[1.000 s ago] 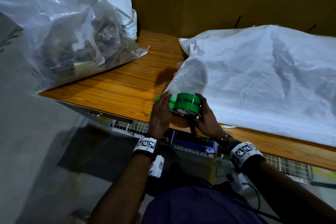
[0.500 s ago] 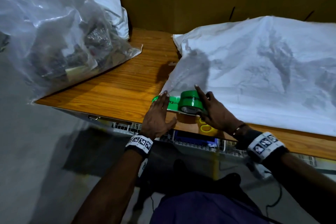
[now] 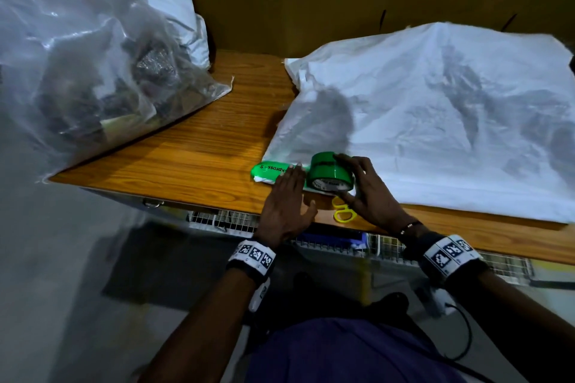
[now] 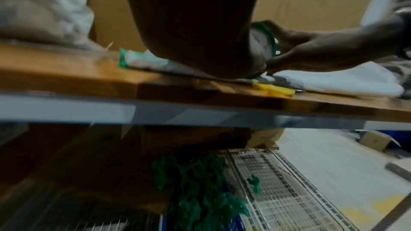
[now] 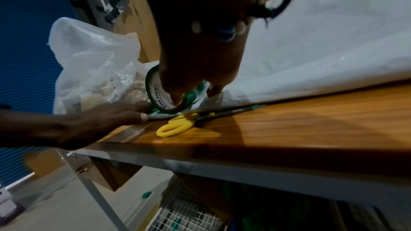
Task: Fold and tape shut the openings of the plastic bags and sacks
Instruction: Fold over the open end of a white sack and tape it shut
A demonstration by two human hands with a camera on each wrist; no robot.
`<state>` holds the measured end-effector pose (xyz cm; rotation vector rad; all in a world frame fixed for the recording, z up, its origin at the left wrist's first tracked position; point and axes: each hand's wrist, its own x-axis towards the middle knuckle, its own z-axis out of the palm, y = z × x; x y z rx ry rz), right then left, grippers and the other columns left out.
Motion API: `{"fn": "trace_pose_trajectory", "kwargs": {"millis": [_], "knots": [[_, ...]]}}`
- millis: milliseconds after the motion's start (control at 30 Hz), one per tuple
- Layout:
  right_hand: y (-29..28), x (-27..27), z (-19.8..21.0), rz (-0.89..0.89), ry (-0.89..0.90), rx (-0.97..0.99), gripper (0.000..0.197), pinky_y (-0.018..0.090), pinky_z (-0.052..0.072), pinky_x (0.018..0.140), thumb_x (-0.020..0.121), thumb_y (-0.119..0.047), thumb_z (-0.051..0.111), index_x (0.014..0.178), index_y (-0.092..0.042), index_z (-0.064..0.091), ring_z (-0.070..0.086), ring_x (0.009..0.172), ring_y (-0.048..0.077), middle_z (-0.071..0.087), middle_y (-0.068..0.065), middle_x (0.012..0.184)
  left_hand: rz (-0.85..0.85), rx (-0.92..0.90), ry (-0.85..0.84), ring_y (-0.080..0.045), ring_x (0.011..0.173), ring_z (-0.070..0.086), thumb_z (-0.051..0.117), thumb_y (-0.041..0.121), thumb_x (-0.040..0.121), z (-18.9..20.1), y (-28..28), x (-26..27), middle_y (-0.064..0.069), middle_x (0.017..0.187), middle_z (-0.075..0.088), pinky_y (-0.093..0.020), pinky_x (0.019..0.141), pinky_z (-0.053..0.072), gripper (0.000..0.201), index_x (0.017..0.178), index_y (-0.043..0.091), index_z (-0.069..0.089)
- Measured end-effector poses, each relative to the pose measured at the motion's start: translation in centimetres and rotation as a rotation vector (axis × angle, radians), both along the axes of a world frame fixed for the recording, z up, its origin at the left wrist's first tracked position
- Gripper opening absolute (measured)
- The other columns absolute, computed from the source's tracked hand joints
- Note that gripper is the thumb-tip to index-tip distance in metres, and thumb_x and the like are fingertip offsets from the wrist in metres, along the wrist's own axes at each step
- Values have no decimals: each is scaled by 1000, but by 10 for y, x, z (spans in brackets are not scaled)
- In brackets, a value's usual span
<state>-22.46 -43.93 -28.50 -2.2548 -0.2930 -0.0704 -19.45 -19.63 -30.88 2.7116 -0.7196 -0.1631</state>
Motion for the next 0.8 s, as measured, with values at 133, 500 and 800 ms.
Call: {"fn": "trace_pose_trajectory", "kwargs": {"millis": [133, 500, 800], "knots": [[9, 8, 1, -17, 60, 26, 79, 46, 59, 87, 99, -20, 68, 164, -37, 27, 57, 110, 34, 32, 5, 133, 8, 29, -27, -29, 159, 18, 44, 53, 94, -7, 0, 0, -17, 171, 22, -35, 129, 4, 89, 162, 0, 24], [-44, 0, 33, 115, 5, -305, 97, 43, 51, 77, 86, -8, 66, 163, -46, 21, 46, 92, 31, 31, 6, 118, 27, 68, -42, -26, 160, 16, 46, 57, 91, -5, -4, -1, -13, 172, 21, -37, 129, 5, 91, 163, 5, 27], [-30, -1, -6, 33, 4, 147, 76, 42, 55, 102, 91, -6, 78, 157, -18, 41, 52, 130, 22, 44, 10, 142, 48, -43, 2, -27, 159, 19, 45, 50, 95, -4, -47, -23, -15, 170, 25, -41, 131, 9, 85, 163, 2, 25]]}}
